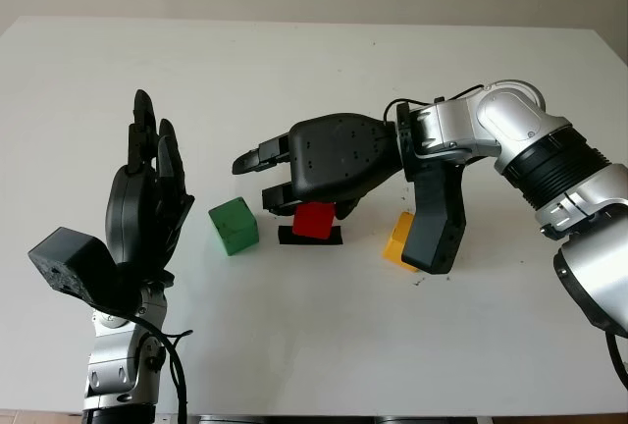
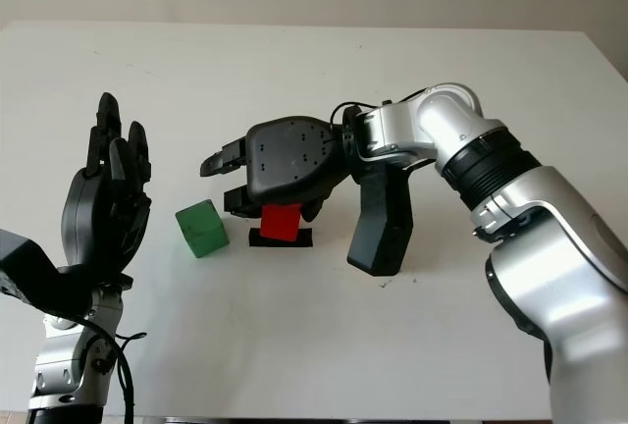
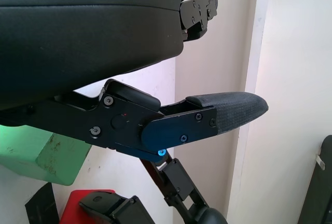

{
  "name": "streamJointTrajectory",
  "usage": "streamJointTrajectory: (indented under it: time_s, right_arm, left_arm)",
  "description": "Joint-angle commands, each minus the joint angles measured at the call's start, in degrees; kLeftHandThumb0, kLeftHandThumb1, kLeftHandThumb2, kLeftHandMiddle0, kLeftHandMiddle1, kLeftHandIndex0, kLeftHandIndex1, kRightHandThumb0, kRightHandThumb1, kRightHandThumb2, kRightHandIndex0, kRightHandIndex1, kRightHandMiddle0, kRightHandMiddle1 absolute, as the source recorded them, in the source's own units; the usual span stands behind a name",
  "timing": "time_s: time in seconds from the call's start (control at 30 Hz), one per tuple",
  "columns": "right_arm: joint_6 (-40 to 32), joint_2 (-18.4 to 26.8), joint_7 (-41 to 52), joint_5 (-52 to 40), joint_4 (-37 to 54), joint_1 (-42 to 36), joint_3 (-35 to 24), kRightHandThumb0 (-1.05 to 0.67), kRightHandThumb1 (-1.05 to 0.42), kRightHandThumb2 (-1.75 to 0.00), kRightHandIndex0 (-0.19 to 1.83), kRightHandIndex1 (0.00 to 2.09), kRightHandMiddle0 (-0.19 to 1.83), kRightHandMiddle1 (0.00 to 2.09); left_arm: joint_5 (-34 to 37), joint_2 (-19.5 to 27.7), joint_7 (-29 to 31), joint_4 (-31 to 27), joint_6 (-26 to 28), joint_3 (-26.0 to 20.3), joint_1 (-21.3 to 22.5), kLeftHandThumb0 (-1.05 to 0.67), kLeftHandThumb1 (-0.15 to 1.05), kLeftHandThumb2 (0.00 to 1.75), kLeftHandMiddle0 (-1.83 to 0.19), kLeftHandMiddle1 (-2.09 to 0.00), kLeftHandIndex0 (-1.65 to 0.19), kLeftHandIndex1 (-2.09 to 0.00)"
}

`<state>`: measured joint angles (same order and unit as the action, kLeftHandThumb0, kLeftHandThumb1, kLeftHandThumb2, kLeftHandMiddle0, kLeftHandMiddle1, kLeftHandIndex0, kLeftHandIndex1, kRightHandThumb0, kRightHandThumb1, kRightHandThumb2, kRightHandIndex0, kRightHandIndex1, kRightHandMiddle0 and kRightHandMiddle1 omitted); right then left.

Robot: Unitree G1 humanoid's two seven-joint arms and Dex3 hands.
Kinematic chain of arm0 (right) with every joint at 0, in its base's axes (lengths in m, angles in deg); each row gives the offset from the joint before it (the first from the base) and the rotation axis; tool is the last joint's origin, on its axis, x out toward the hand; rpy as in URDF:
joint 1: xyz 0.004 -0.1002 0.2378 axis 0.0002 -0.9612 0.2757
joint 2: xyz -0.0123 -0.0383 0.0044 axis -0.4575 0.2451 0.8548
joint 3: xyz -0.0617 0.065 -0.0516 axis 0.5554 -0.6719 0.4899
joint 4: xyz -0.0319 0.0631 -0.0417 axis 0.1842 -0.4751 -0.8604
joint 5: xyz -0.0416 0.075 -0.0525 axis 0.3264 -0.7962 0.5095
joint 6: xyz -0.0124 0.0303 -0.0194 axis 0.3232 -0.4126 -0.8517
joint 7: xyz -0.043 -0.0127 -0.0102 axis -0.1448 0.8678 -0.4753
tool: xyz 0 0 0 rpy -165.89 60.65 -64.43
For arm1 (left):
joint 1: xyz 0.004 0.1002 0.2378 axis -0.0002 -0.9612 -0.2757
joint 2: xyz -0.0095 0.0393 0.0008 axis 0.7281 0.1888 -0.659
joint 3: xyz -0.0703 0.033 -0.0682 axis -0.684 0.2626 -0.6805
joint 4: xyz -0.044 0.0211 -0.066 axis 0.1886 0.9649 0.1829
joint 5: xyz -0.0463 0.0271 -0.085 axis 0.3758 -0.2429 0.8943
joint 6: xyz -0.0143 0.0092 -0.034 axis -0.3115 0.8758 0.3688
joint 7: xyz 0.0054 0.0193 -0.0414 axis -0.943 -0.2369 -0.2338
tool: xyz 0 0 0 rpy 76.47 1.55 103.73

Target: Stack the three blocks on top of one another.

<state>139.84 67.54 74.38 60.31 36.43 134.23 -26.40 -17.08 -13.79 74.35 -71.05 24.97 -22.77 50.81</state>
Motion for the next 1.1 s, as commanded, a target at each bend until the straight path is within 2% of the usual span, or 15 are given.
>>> streamJointTrajectory:
  time_s: [0.0, 0.37, 1.07]
  right_arm:
    - [-0.2, 0.0, 0.1, -0.8, -0.2, -0.5, 0.0, -0.47, -0.95, -0.05, 0.25, 0.06, 0.41, 1.47]
    - [0.2, 0.2, -0.5, -0.5, -0.7, -1.4, 0.5, -0.47, -0.94, -0.05, 0.28, 0.07, 0.44, 1.48]
    - [1.0, 0.2, -1.4, -0.9, -1.0, -2.7, 0.7, -0.5, -0.94, -0.05, 0.24, 0.04, 0.39, 1.5]
  left_arm:
    - [0.1, 0.3, 0.1, -1.1, 0.1, 0.0, 0.1, -0.74, 1.05, 0.63, 0.19, 0.0, 0.19, 0.0]
    - [0.4, 0.2, 0.2, -1.0, 0.1, -0.1, 0.0, -0.74, 1.05, 0.63, 0.19, 0.0, 0.19, 0.0]
    - [0.5, 0.3, 0.3, -1.2, 0.1, 0.0, -0.3, -0.74, 1.05, 0.63, 0.19, 0.0, 0.19, 0.0]
